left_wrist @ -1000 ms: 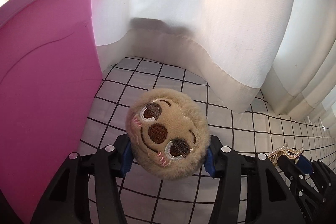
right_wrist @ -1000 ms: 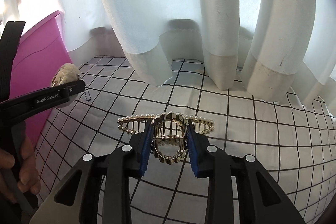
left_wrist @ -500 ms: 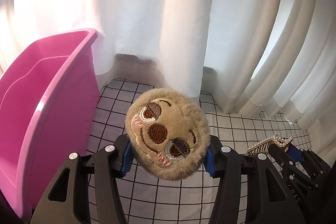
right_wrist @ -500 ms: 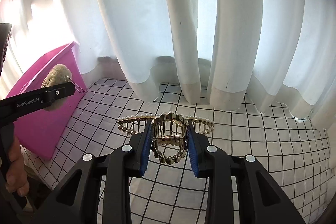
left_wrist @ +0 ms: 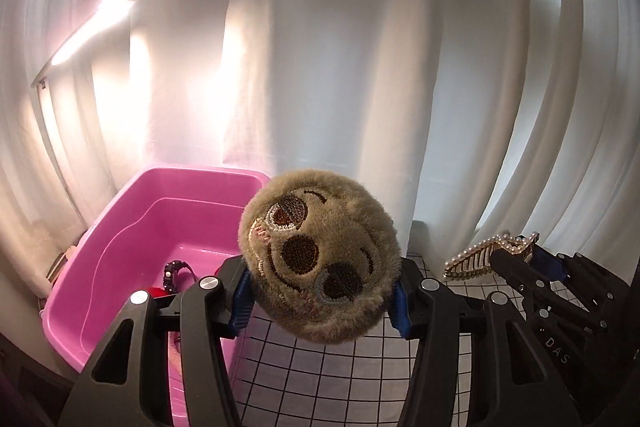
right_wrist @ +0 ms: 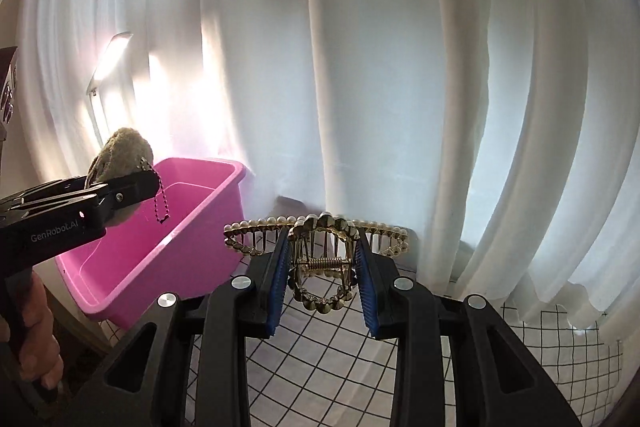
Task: Organize jewelry
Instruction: 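Carry the claw clip and plush into the pink tub and open both tools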
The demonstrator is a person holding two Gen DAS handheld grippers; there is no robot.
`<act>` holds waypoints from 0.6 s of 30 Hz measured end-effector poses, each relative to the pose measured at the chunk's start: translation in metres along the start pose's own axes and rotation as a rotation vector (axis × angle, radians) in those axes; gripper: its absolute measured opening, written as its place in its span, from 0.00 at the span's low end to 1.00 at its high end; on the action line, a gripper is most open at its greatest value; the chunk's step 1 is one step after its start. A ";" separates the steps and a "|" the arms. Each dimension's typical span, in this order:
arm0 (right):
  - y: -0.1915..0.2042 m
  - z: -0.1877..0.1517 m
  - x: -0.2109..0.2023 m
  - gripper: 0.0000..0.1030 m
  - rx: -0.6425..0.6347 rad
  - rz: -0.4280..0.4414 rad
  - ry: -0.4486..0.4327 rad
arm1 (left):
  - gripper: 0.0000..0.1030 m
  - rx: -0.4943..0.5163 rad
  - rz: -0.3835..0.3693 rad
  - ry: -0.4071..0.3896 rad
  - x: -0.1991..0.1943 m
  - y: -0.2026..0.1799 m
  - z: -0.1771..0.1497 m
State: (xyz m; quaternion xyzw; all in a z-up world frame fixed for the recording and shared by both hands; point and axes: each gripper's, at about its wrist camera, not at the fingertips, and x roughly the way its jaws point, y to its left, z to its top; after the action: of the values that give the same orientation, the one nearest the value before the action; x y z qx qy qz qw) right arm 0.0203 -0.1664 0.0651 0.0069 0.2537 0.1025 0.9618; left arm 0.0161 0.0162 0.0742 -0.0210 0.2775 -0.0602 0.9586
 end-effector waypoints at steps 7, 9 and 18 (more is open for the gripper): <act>0.073 0.037 0.035 0.30 -0.073 0.186 -0.019 | 0.50 -0.102 0.137 -0.030 -0.025 0.085 0.006; 0.095 0.043 0.051 0.30 -0.099 0.223 -0.004 | 0.50 -0.127 0.195 -0.017 -0.026 0.112 0.001; 0.192 0.053 0.129 0.30 -0.228 0.325 0.106 | 0.50 -0.224 0.346 0.133 0.013 0.198 -0.032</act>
State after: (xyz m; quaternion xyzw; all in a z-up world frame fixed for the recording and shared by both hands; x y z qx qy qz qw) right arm 0.1187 0.0495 0.0607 -0.0667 0.2861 0.2845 0.9126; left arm 0.0303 0.2104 0.0252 -0.0756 0.3444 0.1353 0.9259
